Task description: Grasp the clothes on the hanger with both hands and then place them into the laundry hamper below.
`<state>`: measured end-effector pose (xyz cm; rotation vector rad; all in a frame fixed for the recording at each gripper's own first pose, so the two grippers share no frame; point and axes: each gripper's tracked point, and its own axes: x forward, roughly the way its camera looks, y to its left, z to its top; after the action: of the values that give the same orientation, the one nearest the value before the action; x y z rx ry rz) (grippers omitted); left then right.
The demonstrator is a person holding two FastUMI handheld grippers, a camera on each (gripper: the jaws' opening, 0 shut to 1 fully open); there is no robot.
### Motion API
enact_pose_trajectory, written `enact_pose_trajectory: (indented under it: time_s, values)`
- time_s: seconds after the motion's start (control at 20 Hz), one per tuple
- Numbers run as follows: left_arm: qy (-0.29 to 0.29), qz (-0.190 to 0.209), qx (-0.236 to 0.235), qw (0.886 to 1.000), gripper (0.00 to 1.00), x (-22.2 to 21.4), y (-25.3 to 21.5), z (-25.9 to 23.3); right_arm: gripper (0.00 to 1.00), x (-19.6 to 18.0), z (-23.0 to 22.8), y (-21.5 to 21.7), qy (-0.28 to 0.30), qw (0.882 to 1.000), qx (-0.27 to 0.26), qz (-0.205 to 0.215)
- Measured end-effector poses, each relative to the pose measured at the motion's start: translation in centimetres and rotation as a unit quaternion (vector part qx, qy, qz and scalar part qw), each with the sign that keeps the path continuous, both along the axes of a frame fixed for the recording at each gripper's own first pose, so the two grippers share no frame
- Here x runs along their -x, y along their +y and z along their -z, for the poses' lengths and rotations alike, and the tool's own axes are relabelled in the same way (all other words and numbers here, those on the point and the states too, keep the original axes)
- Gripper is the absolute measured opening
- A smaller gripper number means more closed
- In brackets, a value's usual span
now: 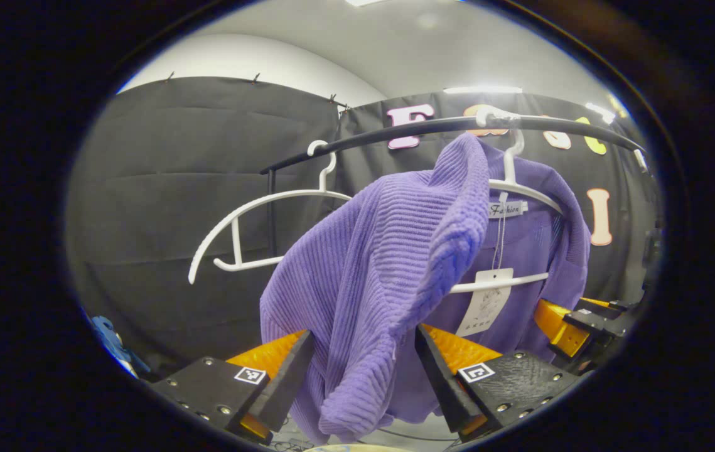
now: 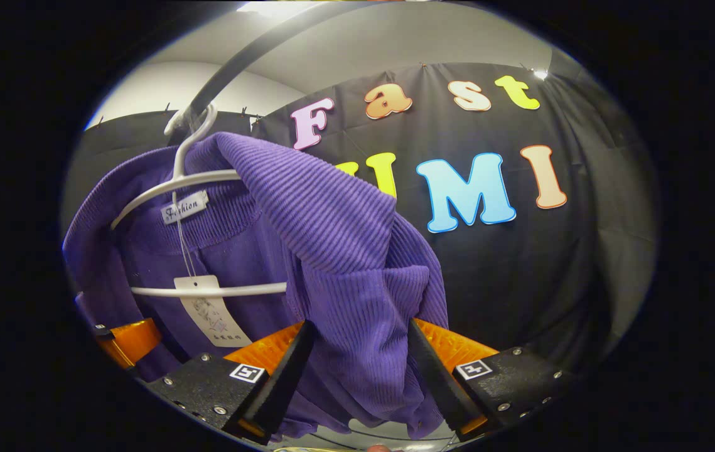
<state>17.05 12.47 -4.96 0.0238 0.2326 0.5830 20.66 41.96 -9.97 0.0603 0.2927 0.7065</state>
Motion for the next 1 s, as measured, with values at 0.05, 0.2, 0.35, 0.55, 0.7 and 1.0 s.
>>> enact_pose_trajectory:
  time_s: [0.05, 0.2, 0.35, 0.55, 0.7, 1.0]
  values:
    - [0.001, -0.003, -0.008, 1.000, 0.88, 0.0, 0.2, -0.1, 0.91, 0.1, 0.4, 0.2, 0.007, 1.000, 0.000, -0.003]
    - [0.006, -0.002, -0.013, 1.000, 0.76, -0.5, -0.4, 0.0, 0.95, 0.3, 1.1, 0.8, 0.029, 0.999, -0.004, -0.022]
    - [-0.001, 0.010, -0.011, 1.000, 0.76, -1.4, -1.1, 0.1, 0.95, -0.2, 1.4, 1.1, 0.027, 0.999, -0.007, -0.029]
    - [-0.001, 0.002, -0.018, 1.000, 0.76, -1.4, -0.5, -0.1, 0.95, -0.8, 2.3, 1.8, 0.032, 0.999, 0.004, -0.035]
    - [-0.025, 0.012, -0.008, 1.000, 0.82, -1.5, -0.6, -0.9, 0.94, -1.3, 1.9, 1.7, 0.034, 0.999, -0.006, -0.033]
    - [-0.035, -0.007, -0.026, 0.999, 0.08, -1.1, 0.1, -1.4, 0.46, -2.5, 1.1, 0.7, 0.035, 0.998, -0.036, -0.036]
